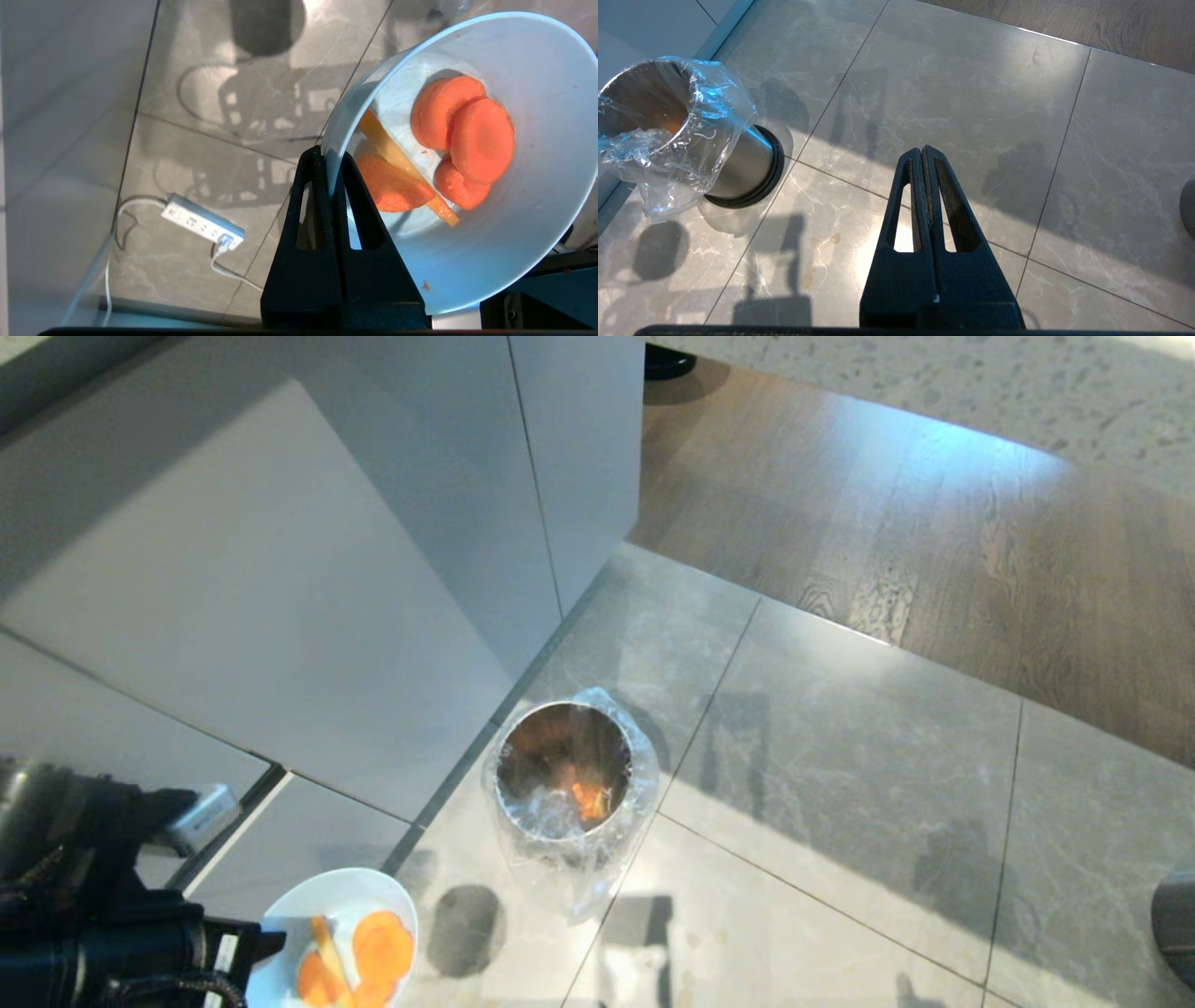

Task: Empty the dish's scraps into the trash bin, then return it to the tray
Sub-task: Move the bowl over the trash can

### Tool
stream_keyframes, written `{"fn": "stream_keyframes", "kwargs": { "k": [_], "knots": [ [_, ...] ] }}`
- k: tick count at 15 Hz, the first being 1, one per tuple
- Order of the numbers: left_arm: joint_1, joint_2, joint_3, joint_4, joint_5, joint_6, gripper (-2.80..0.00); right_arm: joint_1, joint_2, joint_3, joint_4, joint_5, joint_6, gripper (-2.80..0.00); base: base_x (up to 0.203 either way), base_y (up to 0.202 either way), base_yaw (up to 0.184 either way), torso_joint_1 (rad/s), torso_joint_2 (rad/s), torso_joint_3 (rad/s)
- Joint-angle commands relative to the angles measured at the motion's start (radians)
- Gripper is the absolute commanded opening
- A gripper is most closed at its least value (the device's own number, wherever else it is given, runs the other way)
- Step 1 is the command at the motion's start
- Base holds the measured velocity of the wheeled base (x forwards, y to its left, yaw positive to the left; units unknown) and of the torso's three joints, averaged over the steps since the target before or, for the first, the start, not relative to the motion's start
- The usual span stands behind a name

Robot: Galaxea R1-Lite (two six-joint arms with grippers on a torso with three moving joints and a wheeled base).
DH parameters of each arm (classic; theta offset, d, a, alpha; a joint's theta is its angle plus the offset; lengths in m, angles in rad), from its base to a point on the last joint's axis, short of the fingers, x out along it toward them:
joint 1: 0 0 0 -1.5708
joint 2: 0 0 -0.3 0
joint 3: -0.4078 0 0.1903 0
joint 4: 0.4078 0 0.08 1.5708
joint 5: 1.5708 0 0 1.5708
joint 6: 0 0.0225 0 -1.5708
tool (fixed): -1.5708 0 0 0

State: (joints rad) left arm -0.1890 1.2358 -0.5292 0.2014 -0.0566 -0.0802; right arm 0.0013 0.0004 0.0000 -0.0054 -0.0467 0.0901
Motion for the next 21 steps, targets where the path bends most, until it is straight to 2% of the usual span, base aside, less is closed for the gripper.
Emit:
{"fn": "stream_keyframes", "kwargs": {
  "k": [1, 3, 6, 8, 10, 15, 20, 21],
  "knots": [
    [-0.071, 0.039, -0.004, -0.026, 0.009, 0.003, -2.8, 0.0, 0.0, 0.0, -0.001, -0.001, 0.0, -2.8, 0.0, 0.0, 0.0, 0.0, 0.0, 0.0],
    [-0.154, 0.094, -0.003, -0.082, 0.049, 0.005, -2.8, 0.0, 0.0, 0.0, -0.001, -0.001, 0.0, -2.8, 0.0, 0.0, 0.0, 0.0, 0.0, 0.0],
    [-0.22, 0.189, 0.003, -0.237, 0.081, 0.007, -2.8, 0.0, 0.0, 0.0, -0.001, 0.001, 0.0, -2.8, 0.0, 0.0, 0.0, 0.0, 0.0, 0.0],
    [-0.254, 0.251, 0.028, -0.377, 0.182, 0.018, -2.8, 0.0, 0.0, 0.0, -0.001, -0.001, 0.0, -2.8, 0.0, 0.0, 0.0, 0.018, 0.0, 0.003],
    [-0.266, 0.318, 0.034, -0.497, 0.237, 0.042, -2.8, 0.0, 0.0, 0.0, -0.001, 0.001, 0.0, -2.8, 0.0, 0.0, 0.0, 0.0, 0.0, 0.0],
    [-0.275, 0.44, 0.024, -0.733, 0.25, 0.058, -2.8, 0.0, 0.0, 0.0, -0.001, -0.001, 0.0, -2.8, 0.0, 0.0, 0.0, 0.005, 0.0, 0.001],
    [-0.279, 0.456, 0.02, -0.769, 0.251, 0.063, -2.8, 0.0, 0.0, 0.0, -0.001, 0.001, 0.0, -2.8, 0.0, 0.0, 0.0, 0.0, 0.0, 0.0],
    [-0.273, 0.45, 0.02, -0.769, 0.251, 0.085, -2.8, 0.0, 0.0, 0.0, -0.001, -0.001, 0.0, -2.8, 0.0, 0.0, 0.0, 0.0, 0.0, 0.0]
  ]
}}
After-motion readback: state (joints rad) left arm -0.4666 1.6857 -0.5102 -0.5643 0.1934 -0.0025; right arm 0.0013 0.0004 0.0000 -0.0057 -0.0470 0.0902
